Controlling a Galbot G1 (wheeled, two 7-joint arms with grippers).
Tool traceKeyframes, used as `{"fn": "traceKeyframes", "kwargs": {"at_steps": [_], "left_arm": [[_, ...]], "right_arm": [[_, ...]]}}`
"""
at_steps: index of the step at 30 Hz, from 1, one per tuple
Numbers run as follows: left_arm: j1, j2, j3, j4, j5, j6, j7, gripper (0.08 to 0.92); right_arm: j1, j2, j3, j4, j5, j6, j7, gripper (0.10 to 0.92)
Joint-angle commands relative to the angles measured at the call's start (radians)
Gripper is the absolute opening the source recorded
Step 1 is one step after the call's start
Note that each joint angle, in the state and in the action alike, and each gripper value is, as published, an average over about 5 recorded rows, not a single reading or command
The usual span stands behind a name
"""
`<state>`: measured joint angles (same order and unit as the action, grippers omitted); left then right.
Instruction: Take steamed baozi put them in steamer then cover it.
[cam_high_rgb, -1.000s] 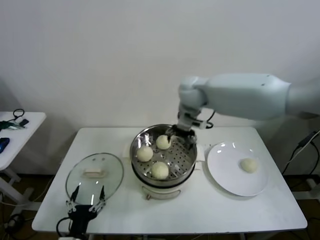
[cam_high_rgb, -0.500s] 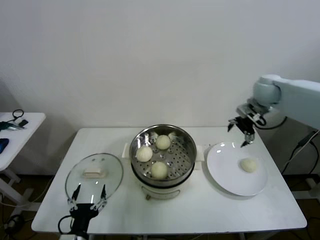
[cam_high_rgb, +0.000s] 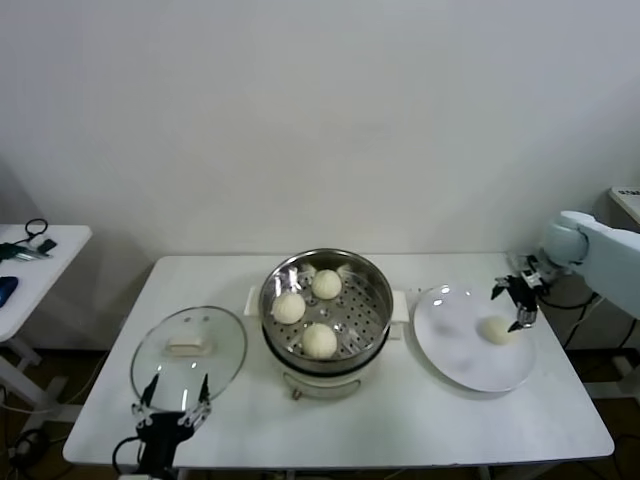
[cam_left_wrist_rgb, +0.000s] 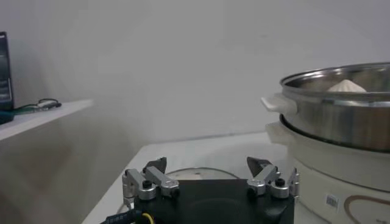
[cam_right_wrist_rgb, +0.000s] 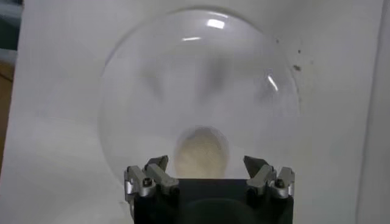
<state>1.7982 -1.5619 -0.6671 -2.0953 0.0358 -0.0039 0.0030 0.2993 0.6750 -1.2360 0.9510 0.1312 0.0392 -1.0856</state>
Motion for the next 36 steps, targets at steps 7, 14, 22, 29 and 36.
{"fn": "traceKeyframes", "kwargs": {"at_steps": [7, 14, 22, 29, 36], "left_arm": [[0.006, -0.002, 0.0, -0.003, 0.002, -0.004, -0.002, 0.823], [0.005, -0.001, 0.001, -0.002, 0.001, -0.004, -0.002, 0.823], [0.005, 0.0, 0.003, -0.002, 0.001, -0.005, -0.002, 0.823], [0.005, 0.0, 0.004, -0.003, 0.0, -0.006, -0.003, 0.823], [0.002, -0.002, 0.011, -0.005, 0.003, -0.008, -0.003, 0.823]], "right_arm": [[-0.203, 0.064, 0.196, -0.183, -0.098, -0.006, 0.03, 0.813], [-0.218, 0.079, 0.223, -0.204, -0.111, 0.008, 0.058, 0.8], [-0.226, 0.073, 0.239, -0.193, -0.093, 0.016, 0.065, 0.743], [-0.185, 0.035, 0.209, -0.108, -0.036, -0.001, 0.061, 0.7], [-0.023, -0.021, 0.084, 0.03, 0.075, -0.041, 0.06, 0.685]]}}
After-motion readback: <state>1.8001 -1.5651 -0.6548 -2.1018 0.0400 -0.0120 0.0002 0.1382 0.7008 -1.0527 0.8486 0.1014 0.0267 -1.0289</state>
